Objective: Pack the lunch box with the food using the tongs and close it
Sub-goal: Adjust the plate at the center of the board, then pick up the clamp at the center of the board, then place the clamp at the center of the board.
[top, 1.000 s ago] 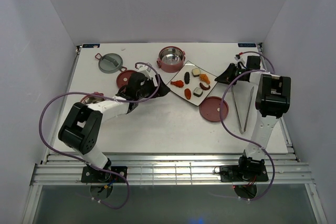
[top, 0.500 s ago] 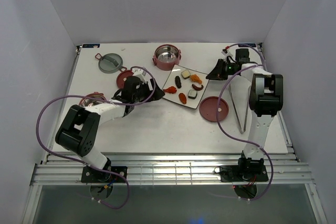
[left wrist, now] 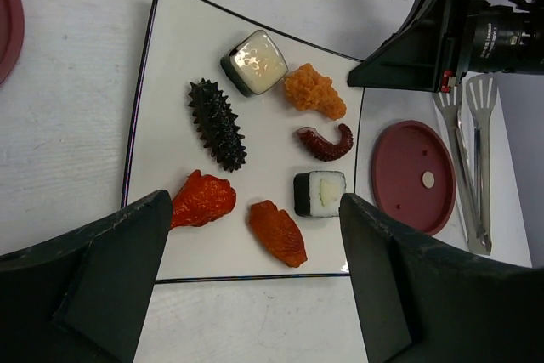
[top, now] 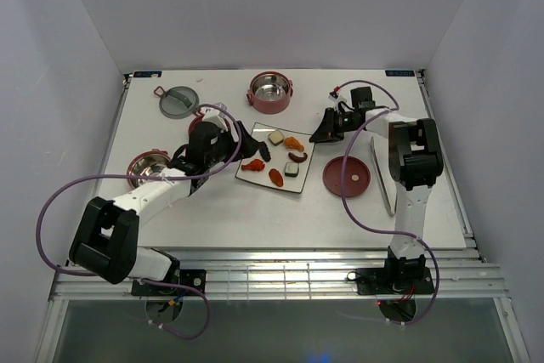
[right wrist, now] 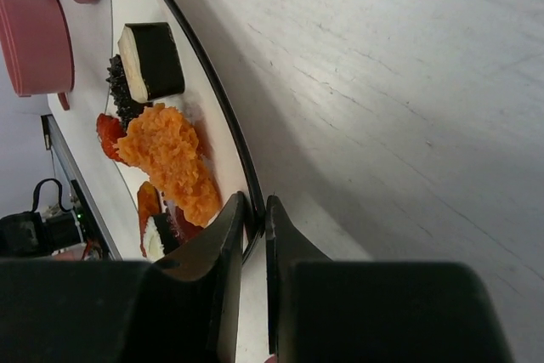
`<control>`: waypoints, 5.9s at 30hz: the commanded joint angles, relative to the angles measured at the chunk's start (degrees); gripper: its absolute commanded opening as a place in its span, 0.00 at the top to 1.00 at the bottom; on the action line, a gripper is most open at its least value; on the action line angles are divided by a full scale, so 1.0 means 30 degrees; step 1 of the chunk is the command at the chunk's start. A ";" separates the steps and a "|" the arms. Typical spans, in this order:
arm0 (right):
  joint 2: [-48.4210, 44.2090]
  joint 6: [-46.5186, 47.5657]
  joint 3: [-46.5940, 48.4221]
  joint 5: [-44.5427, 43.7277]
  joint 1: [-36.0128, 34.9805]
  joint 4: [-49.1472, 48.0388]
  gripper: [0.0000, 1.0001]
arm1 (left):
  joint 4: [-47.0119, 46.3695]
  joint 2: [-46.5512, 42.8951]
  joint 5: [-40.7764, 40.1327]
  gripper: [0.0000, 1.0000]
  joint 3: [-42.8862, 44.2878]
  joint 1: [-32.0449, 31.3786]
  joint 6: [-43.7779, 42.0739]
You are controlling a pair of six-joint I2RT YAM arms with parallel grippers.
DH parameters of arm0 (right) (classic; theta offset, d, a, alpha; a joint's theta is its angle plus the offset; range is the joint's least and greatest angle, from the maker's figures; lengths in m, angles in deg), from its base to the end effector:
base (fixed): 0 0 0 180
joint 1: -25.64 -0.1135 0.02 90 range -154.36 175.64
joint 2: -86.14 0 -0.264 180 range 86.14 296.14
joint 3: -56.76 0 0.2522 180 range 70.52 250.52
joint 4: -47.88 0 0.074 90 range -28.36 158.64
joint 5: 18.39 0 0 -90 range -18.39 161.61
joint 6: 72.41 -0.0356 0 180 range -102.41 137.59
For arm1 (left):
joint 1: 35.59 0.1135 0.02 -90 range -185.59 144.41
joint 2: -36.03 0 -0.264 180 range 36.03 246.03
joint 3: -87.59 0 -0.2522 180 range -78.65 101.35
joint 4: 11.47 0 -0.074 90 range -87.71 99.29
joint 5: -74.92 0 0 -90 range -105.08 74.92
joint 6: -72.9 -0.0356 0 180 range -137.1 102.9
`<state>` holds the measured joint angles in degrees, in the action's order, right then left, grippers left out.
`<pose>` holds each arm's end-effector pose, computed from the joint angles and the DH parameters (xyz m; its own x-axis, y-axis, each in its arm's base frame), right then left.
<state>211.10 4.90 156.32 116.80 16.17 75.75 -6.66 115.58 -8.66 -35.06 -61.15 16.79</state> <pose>0.4480 0.1003 0.1423 -0.8886 0.0087 -0.4585 -0.3477 0.6390 0.6861 0.2717 -0.1344 0.2282 -0.6293 -0.3133 -0.7113 0.2021 0.8178 -0.5389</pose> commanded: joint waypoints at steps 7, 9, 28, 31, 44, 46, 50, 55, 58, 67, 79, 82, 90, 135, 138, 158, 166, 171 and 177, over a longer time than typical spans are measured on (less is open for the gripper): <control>-0.1811 -0.0048 -0.3346 -0.2140 -0.0474 -0.2916 0.75 | 0.1548 -0.2491 -0.0528 0.10 -0.0468 0.0112 -0.0193; -0.2044 -0.0077 -0.3346 -0.2464 -0.0445 -0.2770 0.62 | 0.1723 -0.2697 -0.0293 0.10 -0.0498 0.0112 -0.0251; -0.9749 0.1211 -0.5100 -1.6423 0.0286 0.2766 0.42 | 0.6119 -0.3927 -0.4102 0.07 0.1906 -0.4896 -0.0369; -1.0307 0.1445 -0.6185 -1.8162 0.0462 0.3118 0.42 | 0.5973 -0.4688 -0.3984 0.07 0.1263 -0.5249 -0.0369; -1.0251 0.1885 -0.7564 -2.0336 0.0873 0.3882 0.44 | 0.5152 -0.8234 -0.3164 0.07 -0.0937 -0.5249 -0.0486; -0.9958 0.2002 -0.7623 -2.0191 0.0989 0.3852 0.44 | 0.5064 -0.8322 -0.2902 0.07 -0.0966 -0.5249 -0.0486; -0.9021 0.2032 -0.7681 -2.0220 0.1253 0.3531 0.48 | 0.4070 -0.8760 -0.2025 0.05 -0.1376 -0.5249 -0.0660; -0.8551 0.2032 -0.7624 -1.9897 0.1518 0.3236 0.64 | 0.4359 -0.9026 -0.1641 0.04 -0.1056 -0.5220 -0.1041; -0.8521 0.1973 -0.7331 -1.9839 0.1547 0.3382 0.78 | 0.4157 -0.9260 -0.1145 0.04 -0.1112 -0.5220 -0.1276; -1.1885 0.1506 -0.6275 -1.6881 0.0671 0.4205 0.92 | 0.5205 -0.8854 -0.0232 0.05 -0.0091 -0.5249 -0.1775; -1.8651 -0.0661 -0.8560 -1.0529 -0.7563 -0.0448 0.92 | 1.1510 -0.9025 -0.3082 0.05 0.4394 -0.5190 -0.2798; -2.0640 -0.1920 -0.9320 -0.7715 -0.7623 -0.3225 0.92 | 0.9202 -1.0485 0.2157 0.05 0.2560 -0.5161 -0.3475; -2.3665 -0.6217 -1.2244 -0.2207 -0.7623 -1.1165 0.92 | 0.5392 -1.2776 0.8075 0.04 0.1026 -0.5161 -0.3093; -2.3668 -1.2001 -1.6411 -0.2524 -0.9351 -2.1607 0.92 | -0.7534 -0.6771 1.3858 0.60 -0.1407 -0.5923 0.2326; -2.3667 -1.2001 -1.6558 -0.2524 -0.9351 -2.1694 0.92 | -0.7592 -0.6360 1.3916 0.66 -0.1348 -0.5981 0.2327; -2.8146 -0.4359 -1.3542 -0.8086 -0.9351 -0.6503 0.20 | 1.2013 -0.7474 0.1013 1.00 0.3718 -0.5981 -0.3180; -3.1400 -0.2189 -1.3835 -0.8910 -0.9351 -0.2977 0.17 | 1.7046 -0.4720 -0.7056 1.00 0.4191 -0.5309 -0.2771; -3.2425 -0.1250 -1.3658 -0.8735 -0.9351 -0.1541 0.17 | 1.7513 -0.3289 -0.7939 1.00 0.3517 -0.4022 -0.2683; -3.3305 -0.0664 -1.3717 -0.8706 -0.9351 -0.0632 0.16 | 1.6871 -0.2553 -0.7530 1.00 0.2316 -0.2379 -0.2975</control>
<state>112.55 0.40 113.26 91.21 -11.61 72.45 44.33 108.41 -29.60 -26.95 -69.23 8.75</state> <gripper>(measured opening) 0.835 0.127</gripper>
